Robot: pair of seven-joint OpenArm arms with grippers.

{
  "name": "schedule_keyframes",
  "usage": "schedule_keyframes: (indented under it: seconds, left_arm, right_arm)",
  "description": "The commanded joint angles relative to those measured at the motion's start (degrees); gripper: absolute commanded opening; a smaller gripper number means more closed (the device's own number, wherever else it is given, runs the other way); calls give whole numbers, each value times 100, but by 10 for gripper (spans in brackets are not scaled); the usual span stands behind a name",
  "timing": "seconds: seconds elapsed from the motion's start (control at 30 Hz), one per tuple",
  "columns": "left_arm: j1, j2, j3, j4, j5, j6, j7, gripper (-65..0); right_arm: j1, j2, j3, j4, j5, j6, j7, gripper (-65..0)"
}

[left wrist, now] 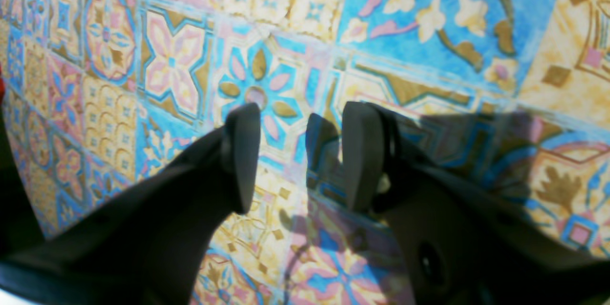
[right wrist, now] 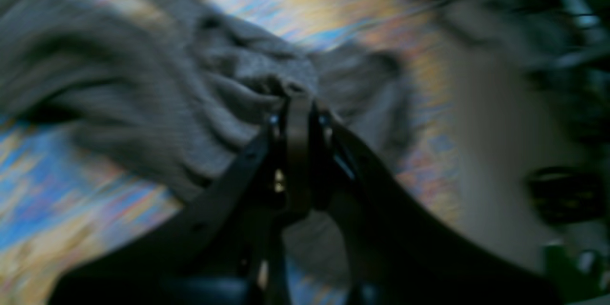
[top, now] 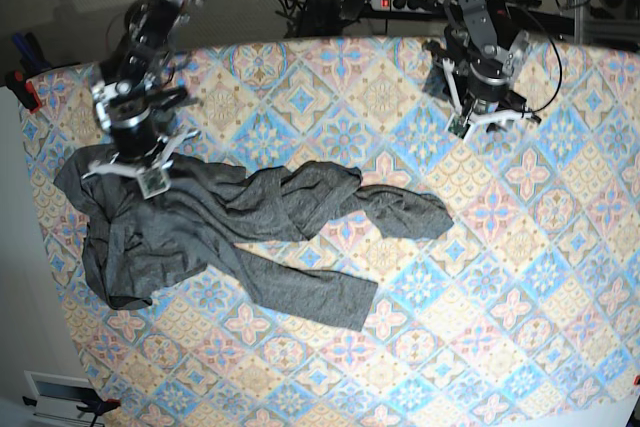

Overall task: Layout the t-shirt on the table in an organized manner, then fold the t-shirt properly
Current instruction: 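Grasp the shirt body with the right gripper and drag it toward the robot, then reach the left gripper to the sleeve fabric beside the shirt body and grasp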

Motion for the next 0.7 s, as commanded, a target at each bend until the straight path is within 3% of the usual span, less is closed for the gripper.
schedule_keyframes:
  seconds: [0.0, 0.2, 0.3, 0.5, 0.67]
  left_arm:
    - [-76, -23, 3, 95, -15, 62, -77, -379]
    - [-182, -23, 3, 95, -15, 62, -77, -379]
    - [-191, -23, 3, 95, -15, 62, -77, -379]
    - [-200, -23, 3, 95, -59, 62, -77, -379]
    - [-191, -23, 3, 95, -41, 62, -77, -380]
  right_arm:
    - [-140, 20, -2, 200, 138, -51, 261, -650]
    - [-1529, 29, -398, 280, 885, -47, 1078, -650]
    - [-2145, 38, -828, 280, 947, -47, 1351, -650]
    - [-2786, 126, -2024, 244, 938, -47, 1404, -650]
    - [-2760, 161, -2129, 227, 938, -47, 1386, -645]
